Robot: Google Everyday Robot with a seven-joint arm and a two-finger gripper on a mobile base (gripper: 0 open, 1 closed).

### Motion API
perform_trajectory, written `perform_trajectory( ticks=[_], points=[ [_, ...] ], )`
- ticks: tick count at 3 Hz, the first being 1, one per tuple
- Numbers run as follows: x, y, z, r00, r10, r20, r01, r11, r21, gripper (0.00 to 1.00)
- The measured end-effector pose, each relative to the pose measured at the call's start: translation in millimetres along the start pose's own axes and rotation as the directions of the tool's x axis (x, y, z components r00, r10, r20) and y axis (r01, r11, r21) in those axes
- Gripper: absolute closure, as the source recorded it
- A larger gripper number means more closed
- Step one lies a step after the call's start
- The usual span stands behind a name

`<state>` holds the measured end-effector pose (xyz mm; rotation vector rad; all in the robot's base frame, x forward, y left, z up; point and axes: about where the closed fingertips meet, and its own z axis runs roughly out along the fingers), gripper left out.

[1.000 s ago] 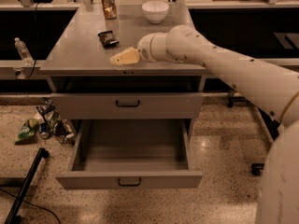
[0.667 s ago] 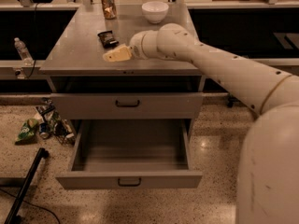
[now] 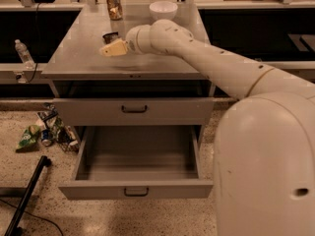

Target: Place rxbar chocolate into middle drawer

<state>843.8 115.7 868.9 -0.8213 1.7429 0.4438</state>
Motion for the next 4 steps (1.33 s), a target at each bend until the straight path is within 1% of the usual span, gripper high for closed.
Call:
perform_trajectory(
  ticks=[1,2,3,4],
  points=[
    [-2,-6,21,1.000,0.019,-0.008,-0.019,0.9997,0.013,0.00],
    [1,-6,44,0.998,0.060,-0.021,-0.059,0.9980,0.022,0.00],
    [5,-7,59,0.996,0.088,-0.028,-0.087,0.9957,0.032,0.00],
    [10,-10,69,0.994,0.105,-0.029,-0.104,0.9940,0.034,0.18]
  ],
)
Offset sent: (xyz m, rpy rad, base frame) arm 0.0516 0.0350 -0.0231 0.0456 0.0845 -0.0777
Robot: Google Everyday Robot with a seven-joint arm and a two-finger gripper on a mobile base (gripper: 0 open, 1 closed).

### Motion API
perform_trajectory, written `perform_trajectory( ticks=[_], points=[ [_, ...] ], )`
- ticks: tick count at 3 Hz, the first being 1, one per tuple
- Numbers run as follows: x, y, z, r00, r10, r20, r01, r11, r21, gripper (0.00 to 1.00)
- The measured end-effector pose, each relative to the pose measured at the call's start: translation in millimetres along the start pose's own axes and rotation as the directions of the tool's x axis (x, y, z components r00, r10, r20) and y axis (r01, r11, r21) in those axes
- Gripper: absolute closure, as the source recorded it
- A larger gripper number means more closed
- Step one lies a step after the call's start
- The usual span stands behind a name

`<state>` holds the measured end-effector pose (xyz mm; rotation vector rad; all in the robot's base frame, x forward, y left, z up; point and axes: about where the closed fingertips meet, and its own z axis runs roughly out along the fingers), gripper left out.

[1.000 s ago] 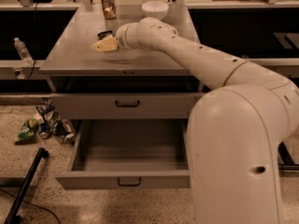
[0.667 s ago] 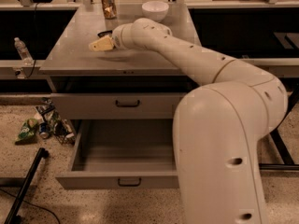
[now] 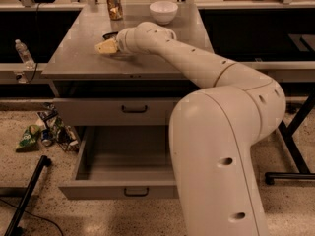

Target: Place rxbar chocolate into middle drawer

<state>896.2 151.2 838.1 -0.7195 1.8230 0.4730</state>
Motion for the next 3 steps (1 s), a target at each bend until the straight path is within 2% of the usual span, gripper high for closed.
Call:
perform_trajectory(
  ticks=[2,3],
  points=[
    [7,-3,5,1.000,0.005,-0.001,-0.005,0.9999,-0.009,0.65],
    [3,-5,-7,1.000,-0.001,0.017,0.002,0.9996,-0.029,0.88]
  ],
)
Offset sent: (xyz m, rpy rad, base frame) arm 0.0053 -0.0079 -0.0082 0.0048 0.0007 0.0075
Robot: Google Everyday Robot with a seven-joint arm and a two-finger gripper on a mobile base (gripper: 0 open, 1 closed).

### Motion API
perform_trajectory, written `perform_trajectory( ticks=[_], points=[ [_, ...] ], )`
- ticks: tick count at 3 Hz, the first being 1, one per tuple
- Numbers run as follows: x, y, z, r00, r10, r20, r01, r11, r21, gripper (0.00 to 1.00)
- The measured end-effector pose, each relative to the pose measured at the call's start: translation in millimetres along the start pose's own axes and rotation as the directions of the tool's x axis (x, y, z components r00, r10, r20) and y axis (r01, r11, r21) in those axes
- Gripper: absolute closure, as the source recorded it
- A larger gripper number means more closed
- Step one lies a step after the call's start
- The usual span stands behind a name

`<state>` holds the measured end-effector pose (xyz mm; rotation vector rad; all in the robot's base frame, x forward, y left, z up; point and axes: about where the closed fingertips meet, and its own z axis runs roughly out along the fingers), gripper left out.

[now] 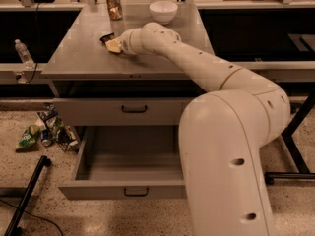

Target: Place rxbar chocolate into middle drawer

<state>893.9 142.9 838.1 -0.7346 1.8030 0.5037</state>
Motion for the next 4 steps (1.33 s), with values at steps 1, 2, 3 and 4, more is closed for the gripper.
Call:
perform_trajectory(
  ticks=[1,2,3,4],
  points=[
    [-11,1,-43,0.999,-0.019,0.028,0.020,0.9988,-0.045,1.00],
    [-14,8,-110,0.999,-0.034,0.020,0.036,0.9935,-0.108,1.00],
    [3,16,-189,0.999,-0.019,-0.047,0.013,0.9920,-0.125,1.00],
    [30,35,-256,0.991,0.072,-0.113,-0.085,0.9897,-0.116,1.00]
  ],
)
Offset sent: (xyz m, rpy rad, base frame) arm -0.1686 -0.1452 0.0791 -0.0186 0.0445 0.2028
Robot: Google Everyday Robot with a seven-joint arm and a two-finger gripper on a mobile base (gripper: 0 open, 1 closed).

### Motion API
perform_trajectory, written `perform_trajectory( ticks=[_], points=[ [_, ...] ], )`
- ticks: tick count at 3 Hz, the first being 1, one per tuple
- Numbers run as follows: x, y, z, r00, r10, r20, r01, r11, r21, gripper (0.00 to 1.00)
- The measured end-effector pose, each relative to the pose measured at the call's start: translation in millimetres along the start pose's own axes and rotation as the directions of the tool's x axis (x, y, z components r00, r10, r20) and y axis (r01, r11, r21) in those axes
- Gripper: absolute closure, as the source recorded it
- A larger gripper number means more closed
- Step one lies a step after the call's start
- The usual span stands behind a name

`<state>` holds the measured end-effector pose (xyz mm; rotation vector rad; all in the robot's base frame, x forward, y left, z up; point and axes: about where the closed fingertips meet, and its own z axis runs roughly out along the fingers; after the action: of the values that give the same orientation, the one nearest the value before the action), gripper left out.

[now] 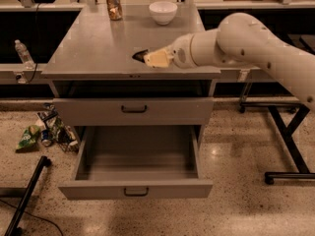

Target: Place rxbar chocolate into middle drawer

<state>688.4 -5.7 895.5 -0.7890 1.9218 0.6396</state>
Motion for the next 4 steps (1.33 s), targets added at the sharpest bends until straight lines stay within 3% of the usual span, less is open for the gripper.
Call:
perform_trajectory(
  ticks=[1,2,3,4],
  points=[
    [49,26,-43,0.990,0.105,-0.092,-0.105,0.9945,0.011,1.00],
    [96,51,-55,0.965,0.176,-0.195,-0.177,0.9841,0.009,1.00],
    [145,67,-49,0.931,0.233,-0.282,-0.237,0.9712,0.021,1.00],
    [199,72,-25,0.890,0.311,-0.332,-0.309,0.9491,0.061,1.00]
  ],
)
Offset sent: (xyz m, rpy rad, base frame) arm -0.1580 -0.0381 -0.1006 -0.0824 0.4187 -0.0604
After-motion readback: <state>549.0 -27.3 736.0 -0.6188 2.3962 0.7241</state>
